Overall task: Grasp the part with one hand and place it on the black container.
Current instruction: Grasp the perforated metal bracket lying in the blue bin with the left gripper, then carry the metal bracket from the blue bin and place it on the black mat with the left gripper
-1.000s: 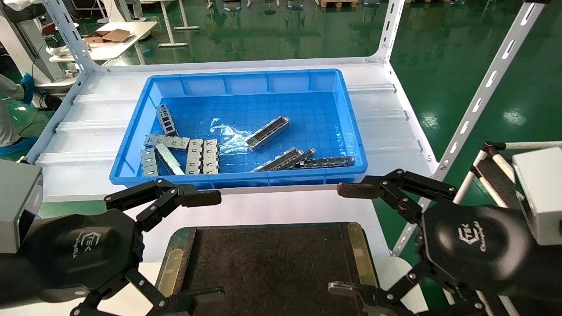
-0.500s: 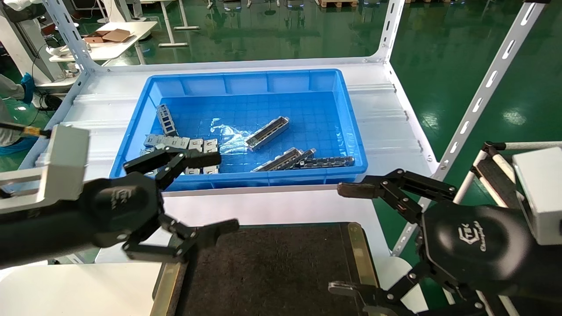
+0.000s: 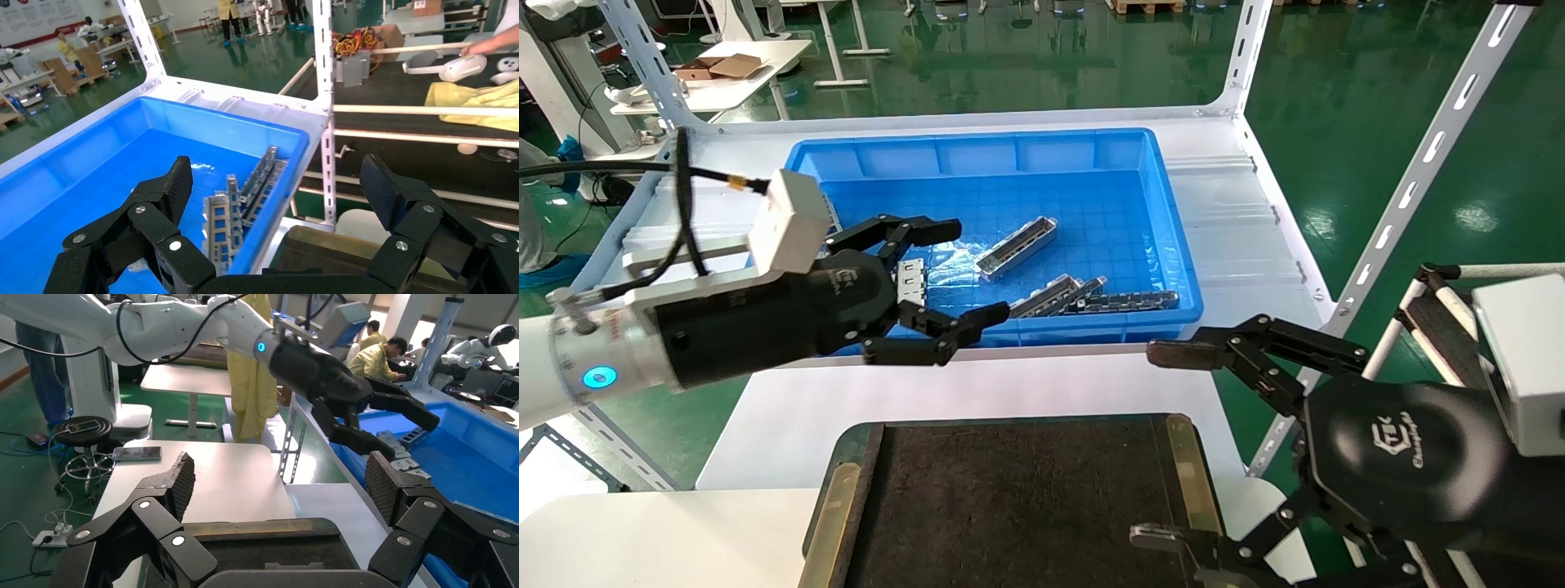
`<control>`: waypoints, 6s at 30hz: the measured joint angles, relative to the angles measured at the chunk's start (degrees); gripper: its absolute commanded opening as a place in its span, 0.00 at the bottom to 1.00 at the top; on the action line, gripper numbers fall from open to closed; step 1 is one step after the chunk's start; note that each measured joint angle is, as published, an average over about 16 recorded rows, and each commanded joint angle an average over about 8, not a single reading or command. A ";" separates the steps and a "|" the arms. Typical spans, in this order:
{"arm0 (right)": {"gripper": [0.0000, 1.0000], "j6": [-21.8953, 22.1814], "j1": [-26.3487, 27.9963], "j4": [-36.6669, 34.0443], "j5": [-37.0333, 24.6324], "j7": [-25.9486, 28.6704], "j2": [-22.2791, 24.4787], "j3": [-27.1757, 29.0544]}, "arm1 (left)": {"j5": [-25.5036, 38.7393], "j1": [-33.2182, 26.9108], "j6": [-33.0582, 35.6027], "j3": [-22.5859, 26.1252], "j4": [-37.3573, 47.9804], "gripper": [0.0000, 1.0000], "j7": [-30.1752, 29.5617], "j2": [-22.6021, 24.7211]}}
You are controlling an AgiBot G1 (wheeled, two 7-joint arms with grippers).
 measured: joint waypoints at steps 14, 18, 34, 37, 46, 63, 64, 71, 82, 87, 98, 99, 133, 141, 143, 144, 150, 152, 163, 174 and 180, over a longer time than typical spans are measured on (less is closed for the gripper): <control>1.00 0.01 0.01 0.00 0.01 -0.01 0.01 -0.02 | 6.53 -10.18 -4.90 3.50 22.09 1.00 6.53 11.89; 1.00 0.01 0.01 0.00 0.02 -0.01 0.01 -0.03 | 7.68 -12.61 -6.97 3.99 28.68 1.00 8.73 15.08; 1.00 0.02 0.01 0.00 0.03 -0.02 0.02 -0.05 | 9.85 -19.47 -16.35 4.70 49.07 1.00 16.09 24.99; 1.00 0.02 0.01 0.00 0.04 -0.03 0.02 -0.05 | 9.89 -20.02 -17.96 4.76 50.99 1.00 16.67 26.05; 0.42 0.03 0.02 0.00 0.05 -0.03 0.03 -0.07 | 9.66 -20.00 -21.78 5.21 53.12 0.49 16.58 27.58; 0.00 0.04 0.02 0.00 0.06 -0.05 0.04 -0.09 | 8.39 -17.69 -25.85 7.12 51.25 0.00 14.96 27.86; 0.00 0.04 0.02 0.00 0.06 -0.05 0.04 -0.09 | 8.28 -17.57 -25.97 7.25 51.15 0.00 14.91 27.85; 0.00 0.04 0.03 0.00 0.07 -0.05 0.04 -0.10 | 7.46 -16.93 -26.62 8.14 50.72 0.00 14.63 27.81; 0.00 0.05 0.03 0.00 0.08 -0.06 0.05 -0.12 | 6.04 -16.27 -27.36 9.35 50.41 0.00 14.72 27.74; 0.00 0.05 0.03 0.00 0.09 -0.06 0.05 -0.13 | 5.20 -16.26 -27.27 9.66 50.21 0.00 15.28 27.60; 0.00 0.06 0.04 0.00 0.10 -0.07 0.06 -0.14 | 2.66 -17.71 -23.84 9.16 50.41 0.00 18.48 26.44; 0.00 0.06 0.04 0.00 0.10 -0.07 0.06 -0.14 | 2.41 -17.93 -23.11 9.06 50.47 0.00 18.87 26.22; 0.00 0.08 0.05 0.00 0.13 -0.10 0.08 -0.19 | -1.66 -11.99 17.74 8.51 40.51 0.00 19.16 12.82; 0.00 0.08 0.05 0.00 0.14 -0.10 0.08 -0.20 | -3.17 -1.54 18.48 8.66 30.80 0.00 13.99 10.31; 0.00 0.08 0.05 0.00 0.14 -0.10 0.08 -0.21 | -3.37 1.49 17.22 8.71 28.24 0.00 12.55 9.81; 0.00 0.08 0.05 0.00 0.14 -0.10 0.08 -0.21 | -3.43 3.06 16.30 8.73 26.95 0.00 11.83 9.58; 0.00 0.09 0.05 0.00 0.15 -0.11 0.08 -0.22 | -2.85 12.07 7.20 8.85 19.59 0.00 7.18 8.77; 0.00 0.09 0.05 0.00 0.15 -0.11 0.09 -0.22 | -2.22 14.76 2.94 8.95 17.36 0.00 5.47 8.82; 0.00 0.10 0.06 0.00 0.16 -0.12 0.09 -0.23 | 3.07 25.03 -23.21 10.70 7.70 0.00 -6.97 12.50; 0.00 0.10 0.06 0.00 0.17 -0.12 0.10 -0.25 | 7.77 26.79 -41.33 14.16 6.98 0.00 -19.86 19.63; 0.00 0.10 0.06 0.00 0.17 -0.13 0.10 -0.26 | 9.19 26.34 -48.41 15.65 9.10 0.00 -24.63 23.41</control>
